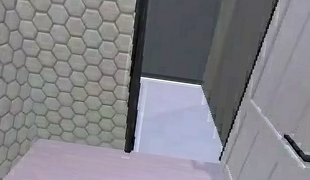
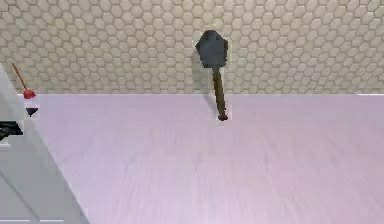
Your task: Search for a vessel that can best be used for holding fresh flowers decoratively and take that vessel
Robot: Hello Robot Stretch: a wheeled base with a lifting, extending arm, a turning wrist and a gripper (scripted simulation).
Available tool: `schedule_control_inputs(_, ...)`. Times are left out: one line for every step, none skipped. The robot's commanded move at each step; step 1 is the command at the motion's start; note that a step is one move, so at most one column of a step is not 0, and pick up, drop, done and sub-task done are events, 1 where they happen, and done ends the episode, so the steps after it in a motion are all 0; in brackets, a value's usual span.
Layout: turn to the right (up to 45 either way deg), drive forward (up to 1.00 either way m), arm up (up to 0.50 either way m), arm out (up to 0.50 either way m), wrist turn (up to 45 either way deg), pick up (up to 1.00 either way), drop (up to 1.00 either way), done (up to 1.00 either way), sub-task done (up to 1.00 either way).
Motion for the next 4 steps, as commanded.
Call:
schedule_control_inputs(15.0,0.00,0.00,0.00,0.0,0.00,0.00,0.00,0.00)
schedule_control_inputs(0.0,1.00,0.00,0.00,0.0,0.00,0.00,0.00,0.00)
schedule_control_inputs(6.0,0.00,0.00,0.00,0.0,0.00,0.00,0.00,0.00)
schedule_control_inputs(0.0,0.55,0.00,0.00,0.0,0.00,0.00,0.00,0.00)
